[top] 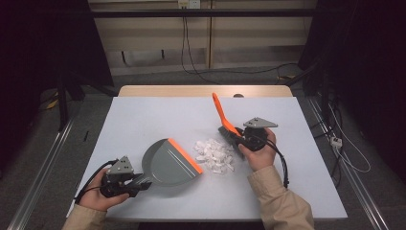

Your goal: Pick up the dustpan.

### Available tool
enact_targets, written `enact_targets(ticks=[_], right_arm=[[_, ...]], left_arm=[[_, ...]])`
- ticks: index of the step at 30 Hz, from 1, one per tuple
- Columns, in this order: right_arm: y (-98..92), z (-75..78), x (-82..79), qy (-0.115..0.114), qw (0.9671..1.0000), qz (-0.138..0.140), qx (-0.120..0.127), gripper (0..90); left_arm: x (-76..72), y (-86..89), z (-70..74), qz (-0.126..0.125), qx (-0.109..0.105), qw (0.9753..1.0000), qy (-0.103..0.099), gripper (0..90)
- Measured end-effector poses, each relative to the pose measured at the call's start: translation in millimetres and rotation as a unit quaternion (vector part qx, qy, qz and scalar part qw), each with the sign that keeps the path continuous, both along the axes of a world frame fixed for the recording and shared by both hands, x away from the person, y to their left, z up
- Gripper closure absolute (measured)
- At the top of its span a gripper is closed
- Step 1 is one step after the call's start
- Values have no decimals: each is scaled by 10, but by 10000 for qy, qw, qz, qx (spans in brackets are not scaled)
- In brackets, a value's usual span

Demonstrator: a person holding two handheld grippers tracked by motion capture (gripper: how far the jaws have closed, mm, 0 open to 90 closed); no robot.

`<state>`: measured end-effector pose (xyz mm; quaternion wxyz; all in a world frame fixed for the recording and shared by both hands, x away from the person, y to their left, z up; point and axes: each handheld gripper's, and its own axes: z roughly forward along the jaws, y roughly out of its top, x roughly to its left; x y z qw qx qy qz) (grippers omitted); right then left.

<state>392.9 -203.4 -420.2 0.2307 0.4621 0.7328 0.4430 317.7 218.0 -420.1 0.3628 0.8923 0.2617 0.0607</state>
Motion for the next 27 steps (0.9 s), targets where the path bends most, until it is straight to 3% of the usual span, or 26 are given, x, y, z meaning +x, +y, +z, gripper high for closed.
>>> enact_targets(ticks=[9, 15, 27], right_arm=[[10, -32, 13, 83, 9999, 40, -72, 717], [7, -35, 29, 189, 9998, 103, -35, 714], [38, 29, 35, 321, 9982, 218, -447, 712]], left_arm=[[-4, -116, -45, -137, 86, 9999, 36, 625], [18, -199, -79, -245, -19, 9996, 107, 625], [51, -261, -83, -317, 31, 9994, 140, 625]])
